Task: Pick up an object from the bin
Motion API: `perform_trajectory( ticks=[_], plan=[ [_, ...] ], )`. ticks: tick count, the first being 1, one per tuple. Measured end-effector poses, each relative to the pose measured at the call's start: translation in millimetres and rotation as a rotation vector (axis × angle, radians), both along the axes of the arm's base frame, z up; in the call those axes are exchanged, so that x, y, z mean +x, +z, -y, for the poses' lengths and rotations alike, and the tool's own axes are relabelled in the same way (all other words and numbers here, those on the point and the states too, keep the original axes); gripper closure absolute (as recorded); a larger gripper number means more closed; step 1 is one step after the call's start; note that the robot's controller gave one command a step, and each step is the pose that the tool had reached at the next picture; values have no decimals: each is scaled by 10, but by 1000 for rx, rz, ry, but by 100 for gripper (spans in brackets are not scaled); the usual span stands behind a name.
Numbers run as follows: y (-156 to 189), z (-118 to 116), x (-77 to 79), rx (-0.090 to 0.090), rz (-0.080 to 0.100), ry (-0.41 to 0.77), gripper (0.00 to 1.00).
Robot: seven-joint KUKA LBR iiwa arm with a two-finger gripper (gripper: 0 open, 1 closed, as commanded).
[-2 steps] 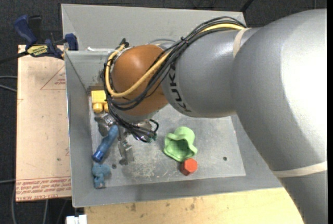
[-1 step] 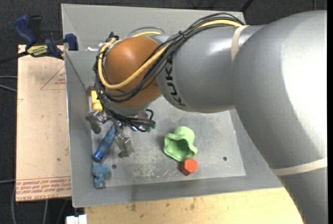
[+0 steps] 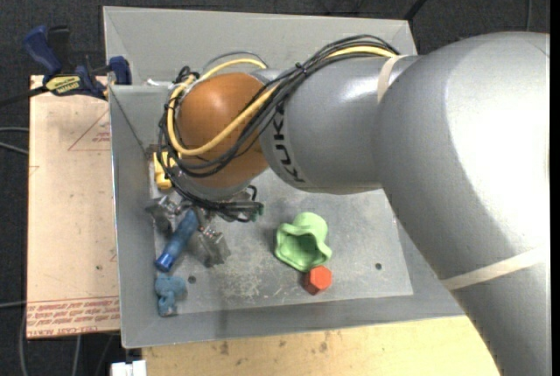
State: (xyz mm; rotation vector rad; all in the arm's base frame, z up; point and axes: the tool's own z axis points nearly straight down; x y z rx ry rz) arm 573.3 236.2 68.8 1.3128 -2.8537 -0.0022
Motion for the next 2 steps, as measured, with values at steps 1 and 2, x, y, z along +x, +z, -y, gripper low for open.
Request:
perform_trajectory(
  ticks=[1,2],
  plan=[
    [1,-5,3,3,0,-4,0],
    [2,-6,3,3,0,-4,100]
  ],
)
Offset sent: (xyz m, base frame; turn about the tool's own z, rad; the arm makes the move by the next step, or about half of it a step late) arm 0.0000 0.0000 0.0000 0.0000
